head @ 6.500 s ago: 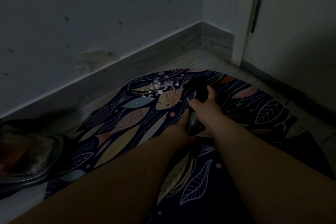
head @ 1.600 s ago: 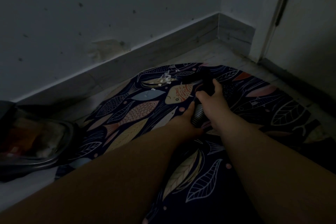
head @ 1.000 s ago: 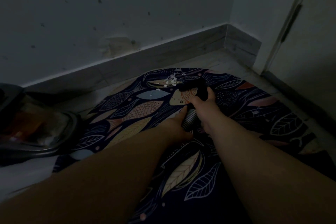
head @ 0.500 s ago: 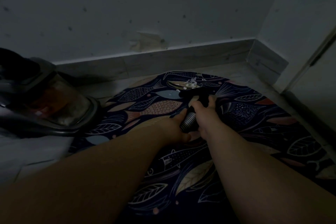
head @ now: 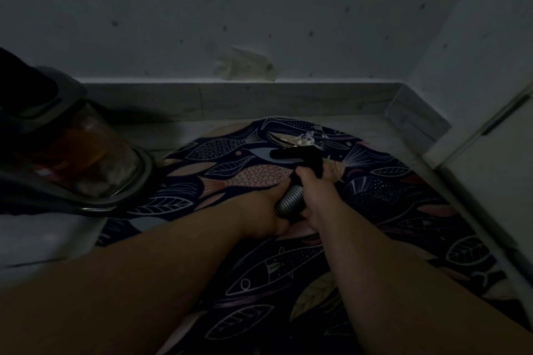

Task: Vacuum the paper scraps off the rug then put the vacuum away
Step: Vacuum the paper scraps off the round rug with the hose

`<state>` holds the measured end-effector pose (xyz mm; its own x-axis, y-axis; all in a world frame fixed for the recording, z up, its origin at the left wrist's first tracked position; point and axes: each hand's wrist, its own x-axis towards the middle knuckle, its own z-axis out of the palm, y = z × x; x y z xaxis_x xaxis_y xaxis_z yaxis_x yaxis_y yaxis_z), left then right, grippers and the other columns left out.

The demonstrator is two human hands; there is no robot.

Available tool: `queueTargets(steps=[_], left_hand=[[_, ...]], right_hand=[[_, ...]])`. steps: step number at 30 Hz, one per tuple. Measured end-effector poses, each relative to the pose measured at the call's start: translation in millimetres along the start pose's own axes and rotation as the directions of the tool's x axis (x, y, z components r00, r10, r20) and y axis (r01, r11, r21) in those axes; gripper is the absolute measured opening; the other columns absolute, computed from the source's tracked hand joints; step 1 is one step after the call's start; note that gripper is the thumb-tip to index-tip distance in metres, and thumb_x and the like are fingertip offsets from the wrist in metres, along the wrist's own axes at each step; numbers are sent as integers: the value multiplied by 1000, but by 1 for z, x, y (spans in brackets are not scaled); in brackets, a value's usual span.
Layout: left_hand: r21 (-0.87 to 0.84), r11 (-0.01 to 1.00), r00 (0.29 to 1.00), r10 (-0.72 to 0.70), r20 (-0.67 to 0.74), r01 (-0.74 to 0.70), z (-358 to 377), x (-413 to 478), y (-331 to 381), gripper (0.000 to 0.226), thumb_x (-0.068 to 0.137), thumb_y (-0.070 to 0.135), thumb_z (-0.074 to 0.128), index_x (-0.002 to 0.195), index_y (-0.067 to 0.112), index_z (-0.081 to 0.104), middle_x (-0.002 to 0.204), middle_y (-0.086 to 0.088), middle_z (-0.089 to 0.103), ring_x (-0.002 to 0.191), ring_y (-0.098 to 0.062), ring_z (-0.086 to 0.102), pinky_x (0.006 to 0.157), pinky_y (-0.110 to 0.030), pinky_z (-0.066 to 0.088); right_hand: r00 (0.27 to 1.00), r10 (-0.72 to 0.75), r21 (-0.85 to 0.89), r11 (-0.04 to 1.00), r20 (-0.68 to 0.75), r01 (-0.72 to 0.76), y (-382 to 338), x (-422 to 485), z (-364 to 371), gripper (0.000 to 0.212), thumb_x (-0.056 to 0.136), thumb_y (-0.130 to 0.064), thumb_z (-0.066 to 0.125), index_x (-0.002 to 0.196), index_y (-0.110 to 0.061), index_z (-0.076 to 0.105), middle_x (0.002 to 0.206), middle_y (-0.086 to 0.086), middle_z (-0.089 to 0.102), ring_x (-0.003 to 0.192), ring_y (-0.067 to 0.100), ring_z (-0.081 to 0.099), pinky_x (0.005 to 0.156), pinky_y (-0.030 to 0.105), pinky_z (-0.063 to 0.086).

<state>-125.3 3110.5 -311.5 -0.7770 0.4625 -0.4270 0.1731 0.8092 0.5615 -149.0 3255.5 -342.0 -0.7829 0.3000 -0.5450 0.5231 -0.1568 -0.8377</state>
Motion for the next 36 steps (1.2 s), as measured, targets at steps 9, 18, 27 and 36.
queueTargets(steps=[9, 18, 27, 36], left_hand=[[-142, 987, 997, 77, 8, -75, 2, 18, -4, 91, 86, 32, 62, 150, 34, -3, 146, -3, 41, 125, -16, 46, 94, -12, 28], [-312, 950, 998, 48, 47, -31, -22, 11, -24, 91, 86, 17, 60, 149, 41, -1, 95, 1, 56, 51, -7, 58, 51, -15, 50], [-375, 926, 993, 75, 95, -34, -17, 31, -13, 91, 87, 15, 60, 147, 45, -1, 132, -4, 51, 55, -10, 58, 52, -16, 51], [-251, 961, 981, 150, 123, -116, -2, 51, 12, 89, 89, 24, 61, 150, 35, -2, 142, -9, 45, 123, -23, 47, 87, -14, 37]], right_hand=[[985, -41, 2, 999, -165, 42, -6, 5, 3, 84, 89, -34, 62, 150, -48, 7, 132, 10, 46, 102, 34, 57, 87, 56, 53], [992, 0, -135, 991, -126, -17, -9, 21, 37, 99, 60, -58, 64, 142, -61, 8, 150, 10, 30, 119, 39, 46, 87, 60, 52], [977, -57, -28, 998, -207, 52, -15, 28, 21, 81, 90, -32, 61, 150, -44, 9, 135, 11, 45, 107, 35, 55, 90, 59, 51], [940, -80, -66, 996, -331, 61, -21, 28, -22, 76, 97, -27, 56, 154, -32, 7, 142, 17, 41, 103, 32, 50, 92, 51, 49]])
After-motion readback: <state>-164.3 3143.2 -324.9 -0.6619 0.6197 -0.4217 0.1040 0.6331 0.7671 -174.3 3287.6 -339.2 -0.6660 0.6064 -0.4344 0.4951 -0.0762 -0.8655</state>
